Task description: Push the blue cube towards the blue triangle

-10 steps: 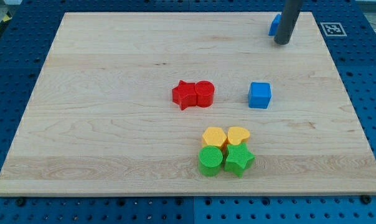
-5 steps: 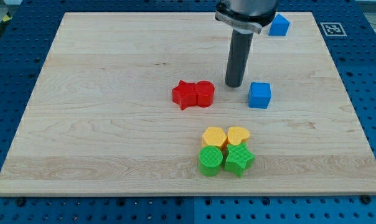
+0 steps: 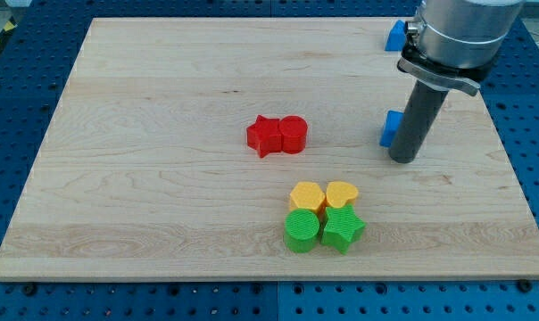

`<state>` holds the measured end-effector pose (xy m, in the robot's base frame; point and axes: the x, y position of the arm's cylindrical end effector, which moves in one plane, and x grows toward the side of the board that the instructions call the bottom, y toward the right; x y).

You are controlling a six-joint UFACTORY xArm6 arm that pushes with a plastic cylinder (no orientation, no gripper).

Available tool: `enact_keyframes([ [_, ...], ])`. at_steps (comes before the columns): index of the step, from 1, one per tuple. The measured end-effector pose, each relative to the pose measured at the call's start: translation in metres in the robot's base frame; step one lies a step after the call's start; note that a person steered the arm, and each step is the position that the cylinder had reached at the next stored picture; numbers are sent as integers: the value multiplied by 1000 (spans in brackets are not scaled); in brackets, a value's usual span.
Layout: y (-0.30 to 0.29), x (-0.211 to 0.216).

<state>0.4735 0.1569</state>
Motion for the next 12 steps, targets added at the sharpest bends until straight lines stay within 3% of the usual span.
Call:
enact_keyframes([
  [3,-5,-54],
  [5,29,-86],
  [8,95,-64],
  [12,87,-125],
])
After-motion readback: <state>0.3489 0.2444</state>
